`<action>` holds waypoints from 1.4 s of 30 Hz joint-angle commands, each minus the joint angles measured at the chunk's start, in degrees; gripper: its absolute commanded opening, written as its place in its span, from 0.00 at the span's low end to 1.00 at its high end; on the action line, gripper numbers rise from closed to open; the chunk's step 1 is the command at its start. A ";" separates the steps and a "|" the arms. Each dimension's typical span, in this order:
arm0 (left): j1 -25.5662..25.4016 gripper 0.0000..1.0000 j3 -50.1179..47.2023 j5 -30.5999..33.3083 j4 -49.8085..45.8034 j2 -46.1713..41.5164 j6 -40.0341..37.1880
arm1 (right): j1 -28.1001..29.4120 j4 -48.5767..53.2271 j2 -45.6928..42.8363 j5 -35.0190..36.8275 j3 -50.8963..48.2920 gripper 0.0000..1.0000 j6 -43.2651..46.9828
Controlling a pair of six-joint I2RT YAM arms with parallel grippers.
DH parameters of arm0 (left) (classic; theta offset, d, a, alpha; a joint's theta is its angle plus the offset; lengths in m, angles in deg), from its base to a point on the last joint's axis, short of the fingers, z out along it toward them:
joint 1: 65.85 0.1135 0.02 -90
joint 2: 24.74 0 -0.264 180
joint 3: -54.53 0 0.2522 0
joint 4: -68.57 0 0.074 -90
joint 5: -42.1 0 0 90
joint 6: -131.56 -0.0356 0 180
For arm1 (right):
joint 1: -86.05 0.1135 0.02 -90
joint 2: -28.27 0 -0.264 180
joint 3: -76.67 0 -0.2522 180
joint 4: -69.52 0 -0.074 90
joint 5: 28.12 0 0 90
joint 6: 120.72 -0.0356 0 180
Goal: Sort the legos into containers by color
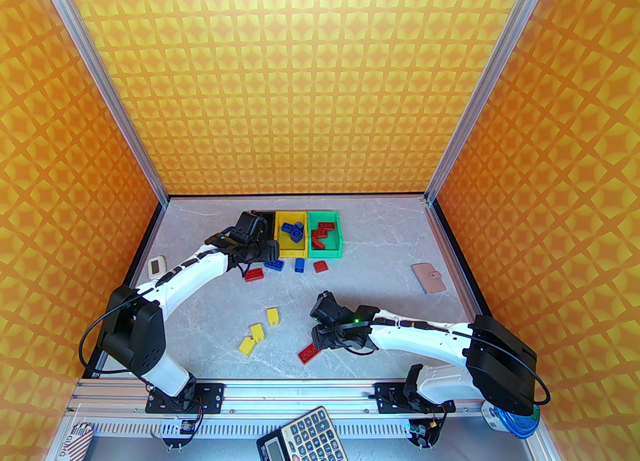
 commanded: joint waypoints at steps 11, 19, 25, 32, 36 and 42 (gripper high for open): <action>0.49 0.78 -1.14 1.04 0.03 -3.22 -0.67 | -0.45 4.21 0.40 7.43 7.36 0.42 4.98; 0.89 0.78 -2.94 1.21 -0.85 -6.78 -0.39 | -5.16 2.31 6.47 9.20 19.14 0.41 15.06; 3.82 0.78 -6.34 2.32 -2.65 -10.06 1.70 | -9.65 -1.95 15.16 8.31 33.21 0.40 21.79; 5.92 0.78 -10.73 2.25 -3.55 -15.24 2.79 | -12.54 -3.20 29.47 3.77 53.89 0.39 25.82; 6.44 0.78 -12.30 2.24 -4.19 -17.60 3.53 | -13.22 -1.51 38.57 3.11 66.75 0.39 27.07; 6.42 0.79 -14.56 2.48 -6.49 -23.93 4.07 | -14.81 4.13 51.99 3.24 86.17 0.39 27.75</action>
